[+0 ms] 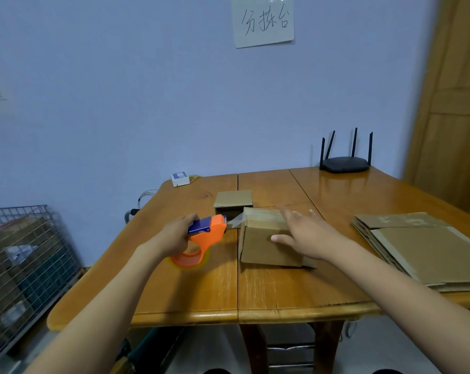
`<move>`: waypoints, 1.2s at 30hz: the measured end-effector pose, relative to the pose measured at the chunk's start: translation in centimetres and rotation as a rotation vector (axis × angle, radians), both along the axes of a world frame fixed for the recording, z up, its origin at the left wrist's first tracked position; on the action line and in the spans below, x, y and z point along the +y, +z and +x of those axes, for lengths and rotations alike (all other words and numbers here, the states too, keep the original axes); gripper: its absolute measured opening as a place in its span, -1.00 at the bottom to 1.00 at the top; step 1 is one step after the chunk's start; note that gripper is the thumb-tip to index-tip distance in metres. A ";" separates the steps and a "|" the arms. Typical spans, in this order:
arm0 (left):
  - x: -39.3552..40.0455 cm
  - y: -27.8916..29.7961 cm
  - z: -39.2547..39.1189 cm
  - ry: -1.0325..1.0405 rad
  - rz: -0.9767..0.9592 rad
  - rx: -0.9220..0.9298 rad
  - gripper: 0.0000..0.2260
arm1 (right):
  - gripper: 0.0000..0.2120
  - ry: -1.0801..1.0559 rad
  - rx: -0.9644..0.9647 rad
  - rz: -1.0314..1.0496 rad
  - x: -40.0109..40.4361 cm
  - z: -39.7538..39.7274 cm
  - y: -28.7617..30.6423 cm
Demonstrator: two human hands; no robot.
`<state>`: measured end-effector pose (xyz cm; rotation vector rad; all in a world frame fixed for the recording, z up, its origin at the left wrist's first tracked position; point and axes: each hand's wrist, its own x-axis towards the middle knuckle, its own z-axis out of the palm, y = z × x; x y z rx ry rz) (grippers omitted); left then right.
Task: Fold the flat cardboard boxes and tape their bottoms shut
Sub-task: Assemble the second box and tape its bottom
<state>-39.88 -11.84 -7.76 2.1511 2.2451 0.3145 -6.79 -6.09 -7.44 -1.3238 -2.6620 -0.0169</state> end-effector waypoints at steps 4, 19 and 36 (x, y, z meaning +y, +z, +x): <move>0.1 -0.4 0.1 -0.005 -0.007 0.020 -0.55 | -0.28 -0.015 -0.107 0.010 0.0 -1.2 1.0; 0.7 -1.8 0.5 -0.030 -0.033 0.050 -0.57 | -0.12 -0.022 -0.019 0.038 -0.8 -4.9 0.3; 0.9 -2.5 1.4 -0.058 -0.035 0.079 -0.56 | -0.02 -0.019 -0.044 0.018 0.3 -5.4 -0.5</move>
